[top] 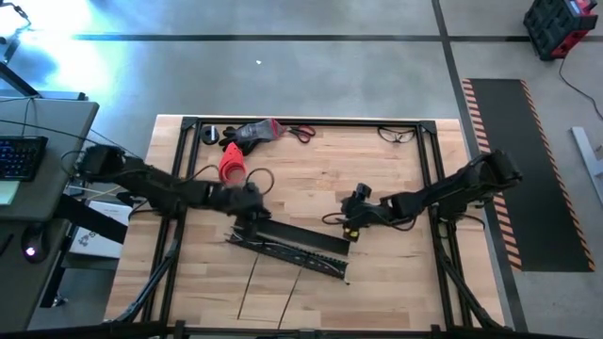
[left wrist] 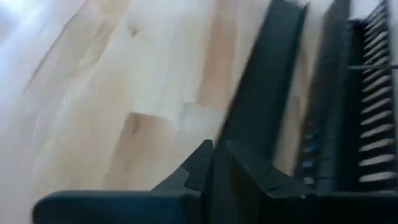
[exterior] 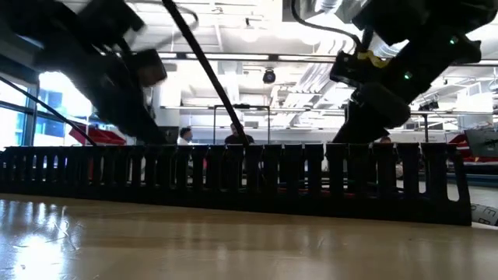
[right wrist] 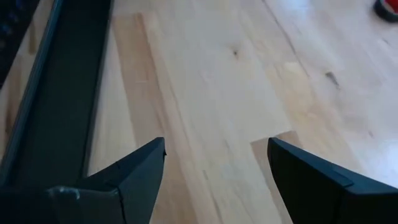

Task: Ziptie cables
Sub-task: Close the cable duct

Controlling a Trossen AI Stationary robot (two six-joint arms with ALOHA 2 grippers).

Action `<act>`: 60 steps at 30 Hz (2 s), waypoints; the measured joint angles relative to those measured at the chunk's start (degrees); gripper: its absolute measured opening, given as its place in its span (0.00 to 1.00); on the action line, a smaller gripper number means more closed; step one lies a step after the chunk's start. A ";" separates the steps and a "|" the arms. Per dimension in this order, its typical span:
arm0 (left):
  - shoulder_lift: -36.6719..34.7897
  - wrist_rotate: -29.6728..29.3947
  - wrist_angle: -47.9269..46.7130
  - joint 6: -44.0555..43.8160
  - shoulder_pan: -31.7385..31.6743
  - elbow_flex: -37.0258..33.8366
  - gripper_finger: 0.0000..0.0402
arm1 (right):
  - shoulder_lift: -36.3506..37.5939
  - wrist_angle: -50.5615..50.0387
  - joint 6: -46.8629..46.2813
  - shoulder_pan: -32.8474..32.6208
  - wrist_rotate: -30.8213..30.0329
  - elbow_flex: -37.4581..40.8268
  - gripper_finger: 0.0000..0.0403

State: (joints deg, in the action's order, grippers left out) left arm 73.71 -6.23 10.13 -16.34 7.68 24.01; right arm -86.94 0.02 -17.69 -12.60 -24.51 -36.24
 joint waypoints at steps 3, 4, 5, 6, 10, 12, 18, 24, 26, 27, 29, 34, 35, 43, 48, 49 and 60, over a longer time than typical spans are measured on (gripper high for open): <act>3.58 4.20 0.12 4.33 -5.35 0.26 0.12 | -0.06 2.25 -0.33 -0.05 0.20 0.79 0.66; 4.66 5.31 -0.05 6.10 -6.68 0.58 0.14 | -0.04 2.87 -0.35 -0.02 0.17 0.86 0.66; 5.63 7.58 -0.05 8.10 -7.82 1.00 0.15 | -0.04 3.42 -0.28 -0.02 0.18 0.86 0.66; 6.65 10.79 0.02 10.21 -8.76 1.56 0.17 | -0.05 3.91 -0.26 0.00 0.17 0.86 0.66; 10.20 21.84 -0.08 15.89 -10.96 3.64 0.20 | -0.29 7.56 -0.26 0.02 0.10 0.86 0.66; 12.05 22.37 -1.61 18.29 -11.37 4.74 0.20 | -0.45 8.46 -0.34 0.02 -0.10 0.90 0.66; 17.84 21.41 -4.61 22.92 -12.02 6.27 0.17 | -0.45 10.01 -6.28 0.03 -0.77 0.90 0.66; 20.04 20.69 -3.60 24.57 -11.66 6.38 0.08 | -0.47 10.14 -13.22 -0.27 -0.96 0.89 0.66; 20.09 19.76 -3.17 24.96 -11.53 6.36 0.03 | -0.47 10.26 -13.56 -0.61 -0.96 0.89 0.66; 20.13 18.95 -2.71 24.92 -11.29 6.33 0.02 | -0.47 10.64 -13.58 -0.82 -0.95 0.89 0.66; 20.25 15.85 -1.60 24.72 -10.32 6.32 0.01 | -0.47 10.71 -14.37 -1.40 -0.20 0.89 0.66; 18.48 4.72 -4.96 24.66 -6.34 8.41 0.00 | -0.83 10.76 -13.37 -2.16 1.05 0.89 0.66; 17.92 1.65 -5.82 25.60 -5.43 9.06 0.00 | -1.15 10.75 -13.04 -2.17 1.02 0.88 0.66; 15.47 -16.69 -14.08 32.12 2.43 14.37 0.00 | -5.04 13.79 -10.28 0.07 1.55 0.87 0.66; 15.41 -19.57 -13.83 32.59 4.62 14.82 0.00 | -5.04 14.41 -7.71 3.49 4.67 0.17 0.66; 15.39 -20.53 -13.81 32.59 4.95 14.82 0.00 | -5.04 14.48 -7.00 4.36 6.96 -0.19 0.66; 15.28 -28.89 -12.93 32.71 7.97 14.93 0.00 | -8.36 13.91 -5.54 9.92 24.99 -0.84 0.66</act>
State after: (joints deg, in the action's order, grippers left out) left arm 88.99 -35.12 -2.81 16.37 15.65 38.94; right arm -95.30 13.93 -23.24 -2.68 0.48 -37.08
